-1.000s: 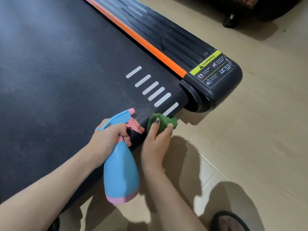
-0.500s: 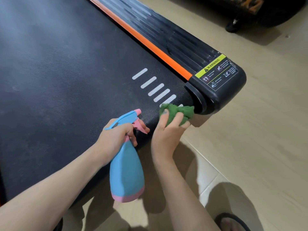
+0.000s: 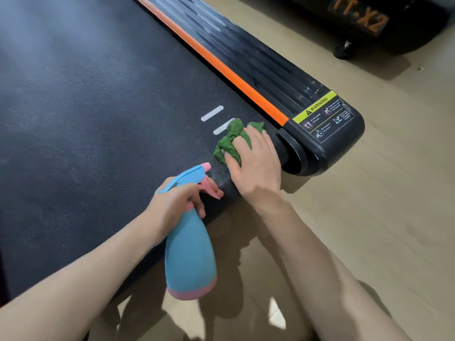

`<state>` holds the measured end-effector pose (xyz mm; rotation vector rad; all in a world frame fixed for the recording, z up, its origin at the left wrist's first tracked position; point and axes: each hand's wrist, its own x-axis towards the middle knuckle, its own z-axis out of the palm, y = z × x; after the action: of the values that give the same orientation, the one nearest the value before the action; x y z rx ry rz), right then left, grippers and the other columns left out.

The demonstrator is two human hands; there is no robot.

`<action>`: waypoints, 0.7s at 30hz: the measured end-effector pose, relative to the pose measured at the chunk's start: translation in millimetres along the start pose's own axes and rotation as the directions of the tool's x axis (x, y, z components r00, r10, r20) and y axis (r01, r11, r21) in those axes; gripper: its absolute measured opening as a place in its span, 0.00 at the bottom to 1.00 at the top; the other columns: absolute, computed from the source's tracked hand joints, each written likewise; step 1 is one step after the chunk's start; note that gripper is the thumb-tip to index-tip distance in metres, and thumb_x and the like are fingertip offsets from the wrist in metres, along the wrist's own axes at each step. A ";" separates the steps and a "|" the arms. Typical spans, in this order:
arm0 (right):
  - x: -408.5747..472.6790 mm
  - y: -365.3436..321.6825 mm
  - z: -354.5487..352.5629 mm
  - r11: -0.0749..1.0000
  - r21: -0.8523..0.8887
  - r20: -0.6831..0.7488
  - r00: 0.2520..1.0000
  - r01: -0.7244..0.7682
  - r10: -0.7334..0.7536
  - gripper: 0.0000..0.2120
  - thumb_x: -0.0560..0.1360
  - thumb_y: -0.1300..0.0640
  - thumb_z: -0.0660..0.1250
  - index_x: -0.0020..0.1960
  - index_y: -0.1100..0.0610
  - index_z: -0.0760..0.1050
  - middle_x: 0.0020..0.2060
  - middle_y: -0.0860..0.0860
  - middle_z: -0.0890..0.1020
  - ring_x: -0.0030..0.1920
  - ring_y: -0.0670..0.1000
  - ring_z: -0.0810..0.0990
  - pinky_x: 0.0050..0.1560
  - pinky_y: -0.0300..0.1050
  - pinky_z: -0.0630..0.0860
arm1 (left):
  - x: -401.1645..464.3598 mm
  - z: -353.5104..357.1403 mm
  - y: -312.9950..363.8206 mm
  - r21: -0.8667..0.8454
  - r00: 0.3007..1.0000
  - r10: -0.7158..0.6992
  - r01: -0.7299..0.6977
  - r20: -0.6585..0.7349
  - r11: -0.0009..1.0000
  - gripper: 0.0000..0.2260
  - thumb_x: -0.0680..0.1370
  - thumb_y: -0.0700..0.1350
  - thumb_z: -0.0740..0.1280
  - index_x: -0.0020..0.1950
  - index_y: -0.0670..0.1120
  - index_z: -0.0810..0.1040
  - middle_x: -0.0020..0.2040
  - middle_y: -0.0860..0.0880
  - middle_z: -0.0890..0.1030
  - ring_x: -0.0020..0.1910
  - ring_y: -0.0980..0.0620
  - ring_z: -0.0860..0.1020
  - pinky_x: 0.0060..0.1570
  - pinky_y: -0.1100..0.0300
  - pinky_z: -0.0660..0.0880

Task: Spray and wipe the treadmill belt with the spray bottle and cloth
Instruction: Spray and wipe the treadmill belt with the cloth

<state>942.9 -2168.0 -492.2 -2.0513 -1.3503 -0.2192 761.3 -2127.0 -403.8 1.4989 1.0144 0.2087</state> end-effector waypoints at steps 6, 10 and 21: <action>15.6 -5.0 -7.2 0.992 -0.082 0.011 0.995 -0.097 0.098 0.10 0.77 0.52 0.65 0.51 0.58 0.76 0.59 0.61 0.79 0.66 0.62 0.74 0.70 0.56 0.68 | -5.6 -7.4 -4.3 -0.008 0.997 -0.071 0.071 -0.003 0.997 0.20 0.63 0.42 0.60 0.46 0.39 0.87 0.47 0.55 0.89 0.43 0.59 0.79 0.51 0.54 0.70; -29.8 -40.2 -4.1 0.999 0.030 -0.039 0.998 -0.046 0.047 0.11 0.74 0.53 0.66 0.48 0.61 0.78 0.59 0.62 0.80 0.65 0.62 0.75 0.70 0.55 0.69 | -15.2 -23.1 1.0 -0.128 0.995 -0.065 0.056 -0.074 0.990 0.19 0.64 0.41 0.62 0.45 0.53 0.90 0.50 0.49 0.89 0.41 0.52 0.77 0.47 0.53 0.71; 28.0 17.4 -22.1 0.985 -0.170 0.097 0.994 -0.037 0.054 0.10 0.78 0.52 0.63 0.48 0.60 0.73 0.52 0.59 0.78 0.54 0.63 0.75 0.55 0.56 0.74 | -9.1 -33.4 -12.8 -0.193 0.996 -0.077 0.067 -0.047 0.979 0.20 0.69 0.36 0.59 0.44 0.48 0.90 0.53 0.46 0.89 0.33 0.51 0.80 0.40 0.59 0.73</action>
<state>975.3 -2164.5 -469.6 -2.2576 -1.3851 -0.2183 728.1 -2111.0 -403.4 1.2862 1.0591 0.2883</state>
